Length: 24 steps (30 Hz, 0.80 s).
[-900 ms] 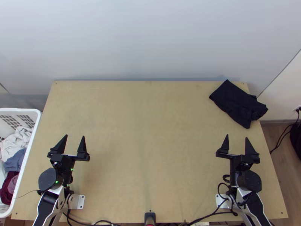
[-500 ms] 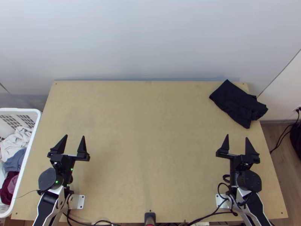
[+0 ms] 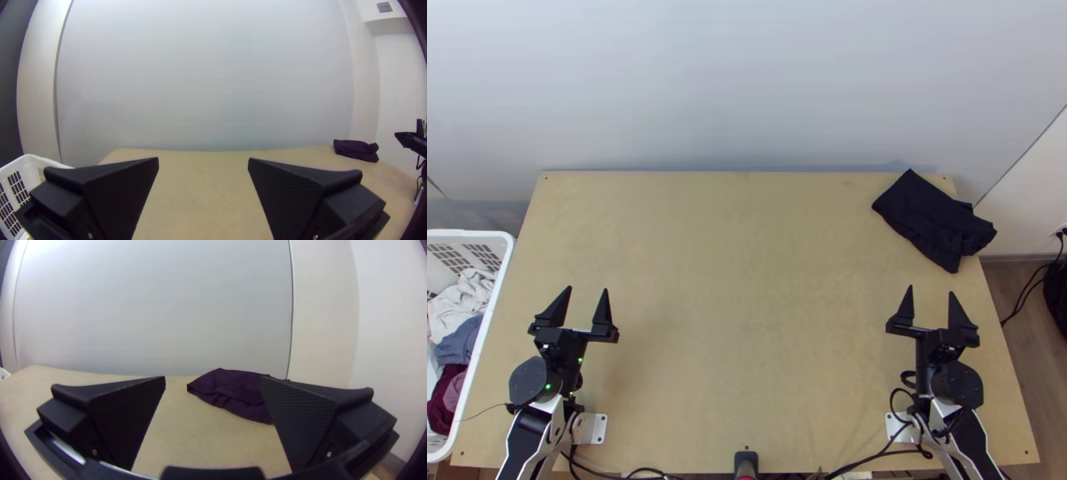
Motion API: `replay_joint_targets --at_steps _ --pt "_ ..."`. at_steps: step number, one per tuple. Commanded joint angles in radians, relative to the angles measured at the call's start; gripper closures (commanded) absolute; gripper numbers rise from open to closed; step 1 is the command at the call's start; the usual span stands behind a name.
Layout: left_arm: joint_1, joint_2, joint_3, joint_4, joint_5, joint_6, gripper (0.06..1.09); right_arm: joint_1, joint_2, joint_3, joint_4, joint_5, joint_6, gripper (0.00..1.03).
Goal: Fold the t-shirt
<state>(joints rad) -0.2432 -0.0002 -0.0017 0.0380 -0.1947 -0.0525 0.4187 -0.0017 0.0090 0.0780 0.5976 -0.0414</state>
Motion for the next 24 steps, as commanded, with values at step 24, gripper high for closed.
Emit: replay_joint_targets --at_steps 24 --pt "-0.096 -0.001 0.0 0.014 -0.015 0.006 0.11 0.023 -0.003 -0.006 0.108 0.007 0.1 0.04"
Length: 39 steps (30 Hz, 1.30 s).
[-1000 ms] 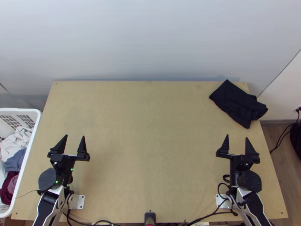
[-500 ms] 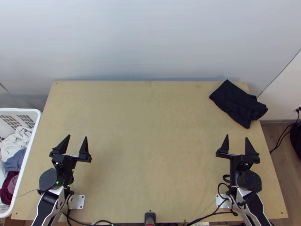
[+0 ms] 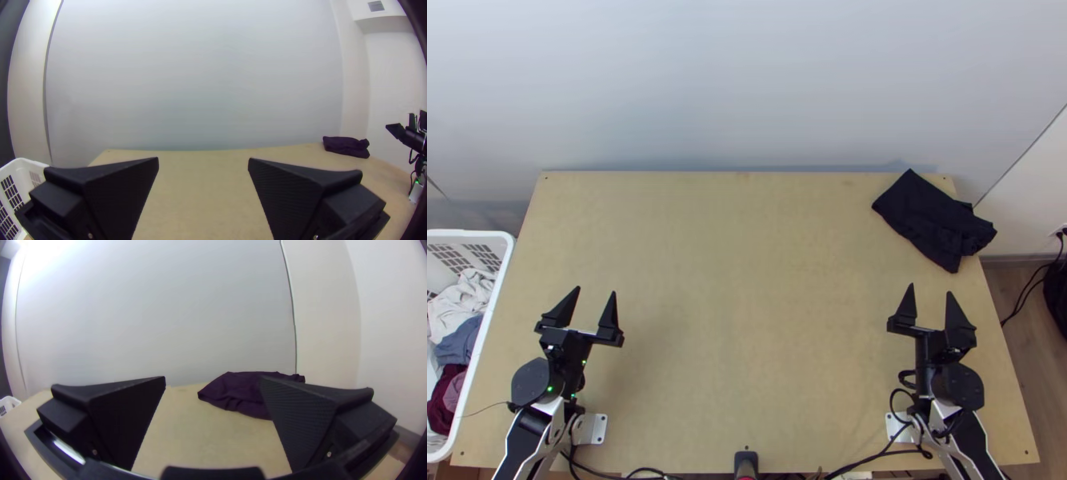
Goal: Fold the t-shirt
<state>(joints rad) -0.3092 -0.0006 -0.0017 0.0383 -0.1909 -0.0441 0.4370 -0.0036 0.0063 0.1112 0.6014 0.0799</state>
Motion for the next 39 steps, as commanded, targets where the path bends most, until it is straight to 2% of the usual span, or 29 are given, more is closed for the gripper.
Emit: replay_joint_targets --at_steps 1,6,8,10,14,19,21,25,29,33,39 --pt "-0.027 -0.001 0.0 0.017 -0.039 -0.002 0.11 -0.012 -0.001 -0.003 0.082 0.011 -0.077 0.04" --pt "0.005 0.002 0.068 -0.028 -0.081 0.004 0.11 -0.034 -0.001 -0.002 0.275 0.009 -0.42 0.04" --pt "0.041 0.01 0.098 -0.023 -0.081 0.021 0.11 -0.041 0.001 0.023 0.303 0.008 -0.431 0.04" --pt "0.059 0.037 0.138 -0.015 -0.082 0.047 0.11 -0.049 0.002 0.057 0.268 0.009 -0.437 0.04" --pt "0.19 0.228 0.295 -0.043 -0.085 0.062 0.11 -0.046 0.06 0.167 0.123 0.009 -0.373 0.04" --pt "0.386 0.504 0.529 -0.08 -0.082 0.029 0.11 -0.037 0.31 0.366 -0.059 0.011 -0.221 0.04" --pt "0.446 0.582 0.597 -0.084 -0.081 0.024 0.11 -0.037 0.404 0.44 -0.12 0.009 -0.189 0.04" --pt "0.66 0.731 0.687 -0.084 -0.058 0.001 0.11 -0.037 0.544 0.561 -0.22 0.011 -0.172 0.04" --pt "0.923 0.921 0.779 -0.141 0.087 -0.011 0.11 -0.038 0.643 0.676 -0.331 0.009 -0.137 0.04" --pt "1.095 1.053 0.821 -0.135 0.18 -0.013 0.11 -0.037 0.665 0.707 -0.346 0.009 -0.132 0.04" --pt "1.285 1.292 0.896 -0.106 0.196 -0.011 0.11 -0.032 0.789 0.844 -0.545 0.008 -0.114 0.04"
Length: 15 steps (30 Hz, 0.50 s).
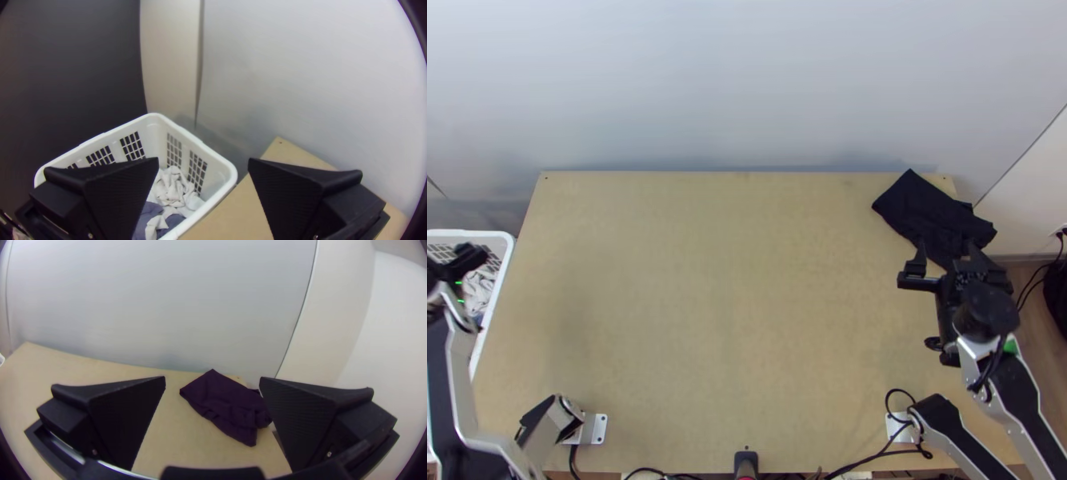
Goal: Fold the t-shirt
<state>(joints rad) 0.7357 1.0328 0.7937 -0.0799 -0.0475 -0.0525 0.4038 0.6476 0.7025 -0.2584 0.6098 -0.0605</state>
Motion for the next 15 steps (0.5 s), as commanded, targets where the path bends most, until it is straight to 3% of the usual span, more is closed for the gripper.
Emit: replay_joint_targets --at_steps 1,8,15 --pt "0.264 0.3 0.118 0.012 0.054 -0.004 0.11 0.001 0.167 0.176 -0.217 -0.001 0.036 0.04" --pt "0.383 0.61 0.243 0.028 0.052 -0.049 0.11 0.003 0.213 0.215 -0.249 -0.001 0.091 0.04" --pt "0.406 0.886 0.404 0.0 0.051 -0.144 0.11 0.003 0.215 0.186 -0.259 0.001 0.088 0.04"
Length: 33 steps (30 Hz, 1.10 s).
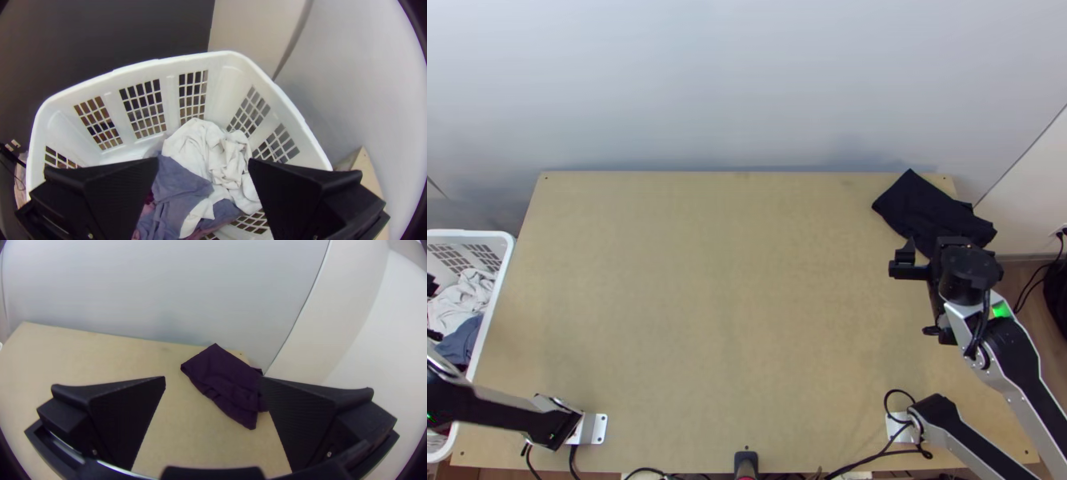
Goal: Fold the t-shirt
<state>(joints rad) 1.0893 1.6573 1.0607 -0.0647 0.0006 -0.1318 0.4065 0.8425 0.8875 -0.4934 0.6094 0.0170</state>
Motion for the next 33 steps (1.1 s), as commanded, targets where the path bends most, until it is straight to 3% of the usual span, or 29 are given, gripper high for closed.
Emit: replay_joint_targets --at_steps 1,13,28,33 --pt "0.052 0.305 0.163 -0.02 0.002 -0.071 0.11 0.002 0.02 -0.001 -0.027 0.0 0.011 0.04" --pt "0.05 0.656 0.372 -0.078 -0.047 -0.129 0.11 0.002 0.052 -0.01 -0.039 0.0 0.011 0.04" --pt "0.058 0.773 0.395 -0.136 -0.071 -0.112 0.11 0.0 0.084 -0.028 -0.016 0.001 -0.003 0.04" --pt "0.058 0.777 0.386 -0.135 -0.083 -0.121 0.31 0.002 0.078 -0.041 -0.025 0.001 -0.003 0.04"
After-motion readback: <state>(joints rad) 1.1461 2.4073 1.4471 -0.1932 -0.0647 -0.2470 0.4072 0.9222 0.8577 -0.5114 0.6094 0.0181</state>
